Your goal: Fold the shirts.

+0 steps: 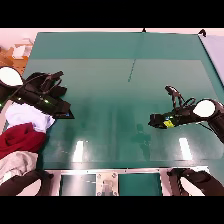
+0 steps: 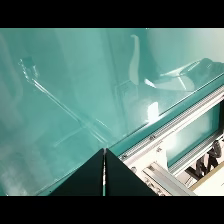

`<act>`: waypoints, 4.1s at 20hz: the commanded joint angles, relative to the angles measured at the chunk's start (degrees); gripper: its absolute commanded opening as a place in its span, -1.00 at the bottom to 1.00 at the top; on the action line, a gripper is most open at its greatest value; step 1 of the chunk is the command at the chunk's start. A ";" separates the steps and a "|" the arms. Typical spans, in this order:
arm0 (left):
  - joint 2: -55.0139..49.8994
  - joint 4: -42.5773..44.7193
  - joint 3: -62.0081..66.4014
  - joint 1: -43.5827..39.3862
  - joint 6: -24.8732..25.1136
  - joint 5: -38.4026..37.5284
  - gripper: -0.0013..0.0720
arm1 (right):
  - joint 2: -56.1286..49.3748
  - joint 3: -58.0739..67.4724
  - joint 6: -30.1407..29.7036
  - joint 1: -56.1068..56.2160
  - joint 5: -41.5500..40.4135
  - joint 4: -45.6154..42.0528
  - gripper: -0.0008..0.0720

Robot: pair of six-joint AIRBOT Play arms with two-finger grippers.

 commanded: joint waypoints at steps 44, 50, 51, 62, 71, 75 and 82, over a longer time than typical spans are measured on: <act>-24.22 43.17 9.11 17.20 -11.43 48.17 0.93 | 0.04 -0.04 0.04 0.07 -13.90 0.00 0.11; -26.10 34.62 11.50 17.20 2.93 54.77 0.93 | 0.02 -0.02 0.04 0.07 -13.94 0.00 0.11; -27.58 34.64 11.50 17.20 4.66 53.02 0.93 | 0.02 -0.02 0.04 0.07 -13.97 -0.02 0.11; -31.63 19.96 26.51 14.78 6.29 36.81 -0.90 | 0.04 0.33 0.04 -0.52 -13.84 0.02 -0.30; -25.90 -2.21 48.81 -9.27 6.49 24.33 -0.90 | 0.04 6.97 -0.22 -17.81 -5.53 0.04 -0.58; -31.32 -2.05 46.86 -20.85 6.49 24.44 -0.90 | 0.04 7.04 -0.24 -21.40 -5.03 0.02 -0.56; -38.51 -0.76 48.57 -20.92 1.73 22.84 0.98 | 0.02 7.06 -0.37 -21.38 -3.23 0.02 -0.05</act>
